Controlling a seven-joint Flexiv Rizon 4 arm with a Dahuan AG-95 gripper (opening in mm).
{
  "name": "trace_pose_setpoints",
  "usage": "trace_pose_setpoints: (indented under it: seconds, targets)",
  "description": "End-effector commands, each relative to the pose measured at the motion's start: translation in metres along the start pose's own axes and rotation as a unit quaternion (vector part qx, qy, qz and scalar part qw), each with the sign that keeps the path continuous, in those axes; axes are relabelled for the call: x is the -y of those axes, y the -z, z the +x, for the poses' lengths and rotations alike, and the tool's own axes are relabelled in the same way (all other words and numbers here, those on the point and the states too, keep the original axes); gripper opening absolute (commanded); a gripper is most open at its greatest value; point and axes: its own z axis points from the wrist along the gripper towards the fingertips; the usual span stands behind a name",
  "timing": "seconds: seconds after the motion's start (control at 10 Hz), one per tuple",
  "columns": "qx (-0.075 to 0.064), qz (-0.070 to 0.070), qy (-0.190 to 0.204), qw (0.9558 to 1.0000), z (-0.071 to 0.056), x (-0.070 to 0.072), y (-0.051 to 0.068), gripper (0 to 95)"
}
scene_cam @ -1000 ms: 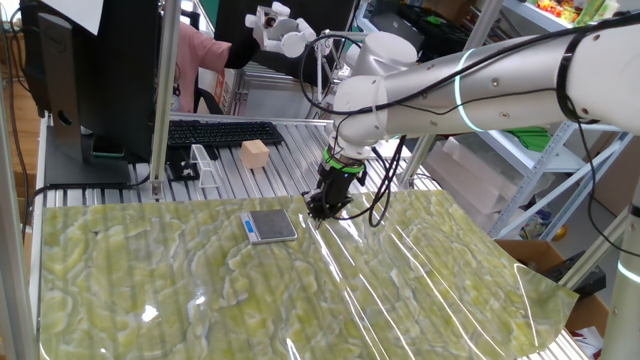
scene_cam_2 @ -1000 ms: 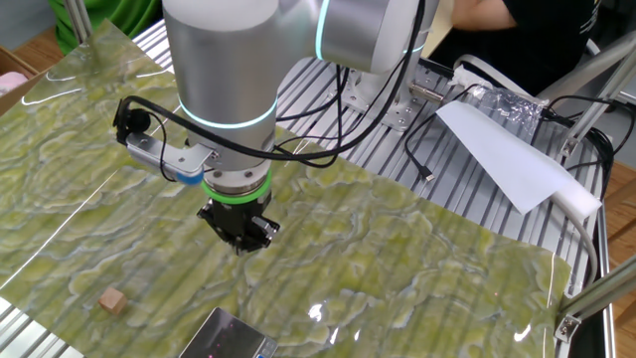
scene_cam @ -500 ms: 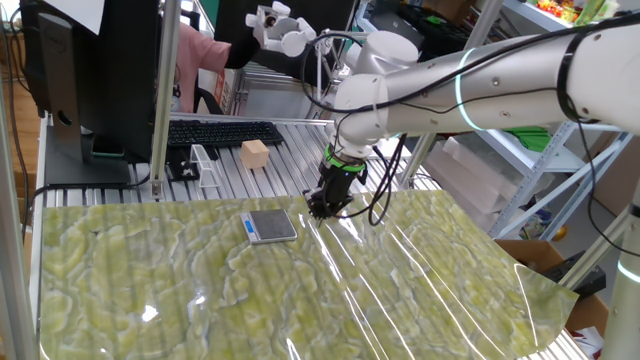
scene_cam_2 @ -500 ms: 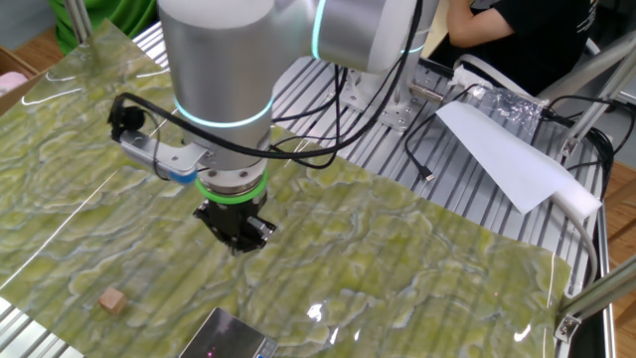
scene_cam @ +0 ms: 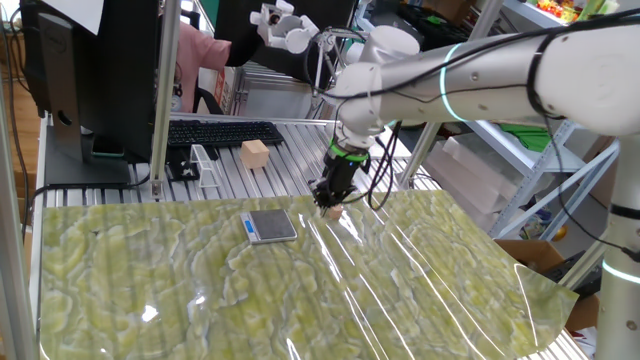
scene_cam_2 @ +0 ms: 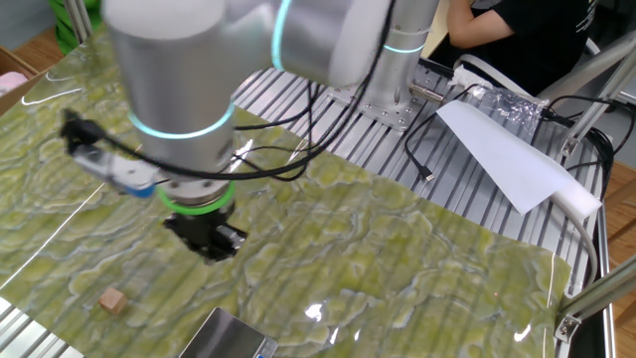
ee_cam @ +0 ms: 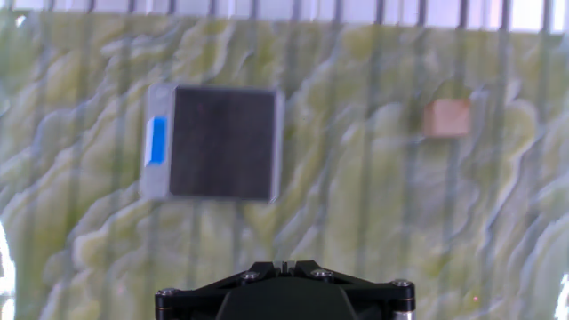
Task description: Place the block on the scale
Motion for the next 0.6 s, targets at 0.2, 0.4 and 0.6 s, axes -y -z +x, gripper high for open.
trace_pose_setpoints:
  seconds: [0.2,0.4,0.6]
  targets:
    - [0.000,0.003,-0.004,1.0000,-0.006,0.009,0.000,0.0]
    - [0.001,0.003,-0.007,1.0000,-0.010,0.012,0.002,0.0]
    - [0.001,0.003,-0.008,1.0000,-0.014,0.017,0.003,0.0]
